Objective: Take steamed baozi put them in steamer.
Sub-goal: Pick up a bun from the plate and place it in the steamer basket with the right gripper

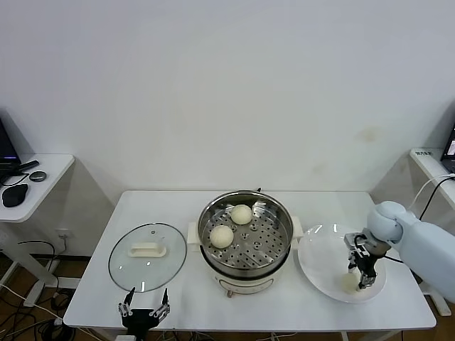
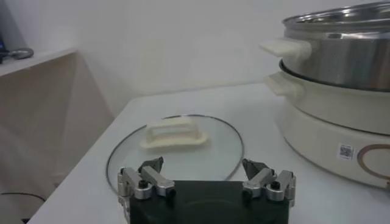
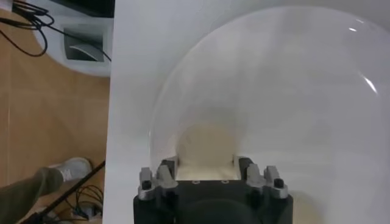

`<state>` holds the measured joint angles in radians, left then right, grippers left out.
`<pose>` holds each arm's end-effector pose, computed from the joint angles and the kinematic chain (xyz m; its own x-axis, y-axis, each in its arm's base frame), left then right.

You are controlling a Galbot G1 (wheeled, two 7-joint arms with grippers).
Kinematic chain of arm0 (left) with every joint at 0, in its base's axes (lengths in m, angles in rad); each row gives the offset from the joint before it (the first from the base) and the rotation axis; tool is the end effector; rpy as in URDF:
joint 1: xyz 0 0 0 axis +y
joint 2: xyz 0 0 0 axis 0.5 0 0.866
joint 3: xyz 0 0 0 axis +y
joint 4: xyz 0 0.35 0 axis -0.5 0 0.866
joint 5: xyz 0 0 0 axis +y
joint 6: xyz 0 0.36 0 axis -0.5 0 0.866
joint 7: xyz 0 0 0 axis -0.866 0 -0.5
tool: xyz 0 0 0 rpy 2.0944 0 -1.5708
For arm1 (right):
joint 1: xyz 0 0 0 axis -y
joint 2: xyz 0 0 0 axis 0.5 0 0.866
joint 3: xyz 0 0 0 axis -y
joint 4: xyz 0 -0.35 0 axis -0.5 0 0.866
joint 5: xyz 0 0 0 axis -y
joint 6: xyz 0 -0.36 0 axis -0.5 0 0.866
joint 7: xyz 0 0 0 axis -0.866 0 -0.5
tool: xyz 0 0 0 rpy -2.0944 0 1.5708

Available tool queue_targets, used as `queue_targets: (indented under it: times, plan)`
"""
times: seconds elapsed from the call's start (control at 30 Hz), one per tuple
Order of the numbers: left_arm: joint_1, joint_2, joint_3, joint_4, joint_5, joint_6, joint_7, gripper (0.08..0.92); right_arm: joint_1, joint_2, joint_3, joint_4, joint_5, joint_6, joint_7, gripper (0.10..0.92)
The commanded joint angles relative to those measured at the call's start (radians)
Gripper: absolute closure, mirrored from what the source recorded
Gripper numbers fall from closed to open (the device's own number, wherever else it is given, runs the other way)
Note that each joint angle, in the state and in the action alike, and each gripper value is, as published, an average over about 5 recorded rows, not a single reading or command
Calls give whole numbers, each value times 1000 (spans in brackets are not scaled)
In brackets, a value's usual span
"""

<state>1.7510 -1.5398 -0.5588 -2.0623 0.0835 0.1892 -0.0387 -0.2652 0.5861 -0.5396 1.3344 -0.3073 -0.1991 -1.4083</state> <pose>0.1256 0.0168 -0.3422 -0.9204 -0.0784 0.3831 -0.0249 0.9895 0.1426 0.4696 -0.1927 -0.2313 0.1062 0.0098 0.9943 -0.9909 -0.0819 0.1067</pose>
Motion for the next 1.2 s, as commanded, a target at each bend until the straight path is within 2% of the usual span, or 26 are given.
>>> queue_targets:
  times: [0.03, 0.2, 0.37, 0.53, 0.67, 0.83, 1.03, 1.2]
  plan:
    - [-3, 0, 2, 2, 1, 0, -2, 177, 12, 1, 14, -4, 7, -1, -1, 520]
    - [-9, 3, 3, 3, 1, 0, -1, 177, 88, -5, 9, 0, 45, -4, -3, 588]
    - [-31, 3, 8, 12, 6, -2, -4, 177, 332, 15, -92, -10, 138, 5, -34, 592]
    - [-48, 4, 9, 13, 10, -6, -9, 177, 593, 115, -199, -60, 257, 58, -70, 592]
    - [-52, 7, 6, 9, 13, -9, -16, 177, 734, 219, -260, -115, 371, 172, -81, 592]
    - [-46, 4, 4, 0, 23, -18, -23, 177, 818, 310, -302, -129, 460, 404, -64, 593]
    - [-35, -2, 3, -3, 28, -26, -30, 177, 818, 337, -370, -9, 386, 687, 1, 592]
    - [-28, -9, 4, -16, 31, -28, -32, 177, 783, 335, -433, 119, 312, 789, 33, 592]
